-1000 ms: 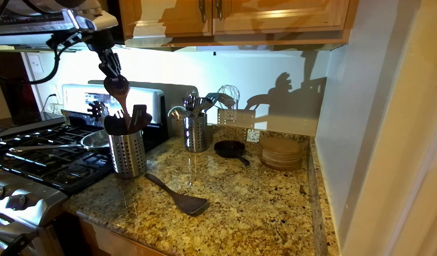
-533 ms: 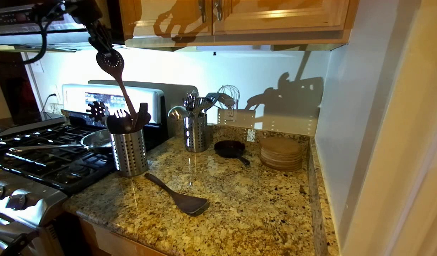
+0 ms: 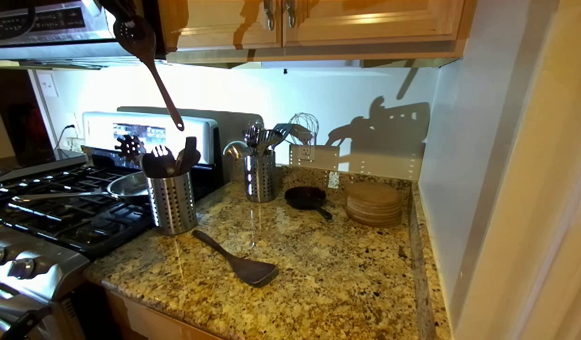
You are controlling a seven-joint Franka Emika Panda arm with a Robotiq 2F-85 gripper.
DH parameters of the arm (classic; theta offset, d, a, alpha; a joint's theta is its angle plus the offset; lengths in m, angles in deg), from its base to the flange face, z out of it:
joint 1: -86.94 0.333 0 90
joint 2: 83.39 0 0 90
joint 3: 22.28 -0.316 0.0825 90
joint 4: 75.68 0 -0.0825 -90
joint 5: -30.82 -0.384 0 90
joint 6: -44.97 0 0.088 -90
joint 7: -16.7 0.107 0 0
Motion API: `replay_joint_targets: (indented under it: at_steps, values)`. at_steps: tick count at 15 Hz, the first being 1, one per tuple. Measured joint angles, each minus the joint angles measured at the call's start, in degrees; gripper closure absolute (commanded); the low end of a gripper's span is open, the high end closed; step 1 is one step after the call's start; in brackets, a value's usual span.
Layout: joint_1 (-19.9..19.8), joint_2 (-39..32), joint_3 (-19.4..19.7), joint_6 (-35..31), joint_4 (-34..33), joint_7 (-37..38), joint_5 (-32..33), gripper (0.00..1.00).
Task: Remove the spatula and spoon from the utensil holder closer to you respectively
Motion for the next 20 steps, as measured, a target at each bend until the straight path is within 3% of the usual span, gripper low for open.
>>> replay_joint_targets:
  at_steps: [6, 12, 13, 20]
  values:
    - [-3.19, 3.19, 4.70, 3.94, -0.63, -2.07, -5.01, 0.92]
    - [-5.23, 3.34, 12.42, 3.16, 6.35, -8.46, -16.69, 0.92]
    - [-5.59, 3.32, 13.26, 2.87, 7.78, -9.68, -18.34, 0.86]
    - [-6.58, 3.03, 12.17, 2.89, 7.93, -10.47, -18.68, 0.86]
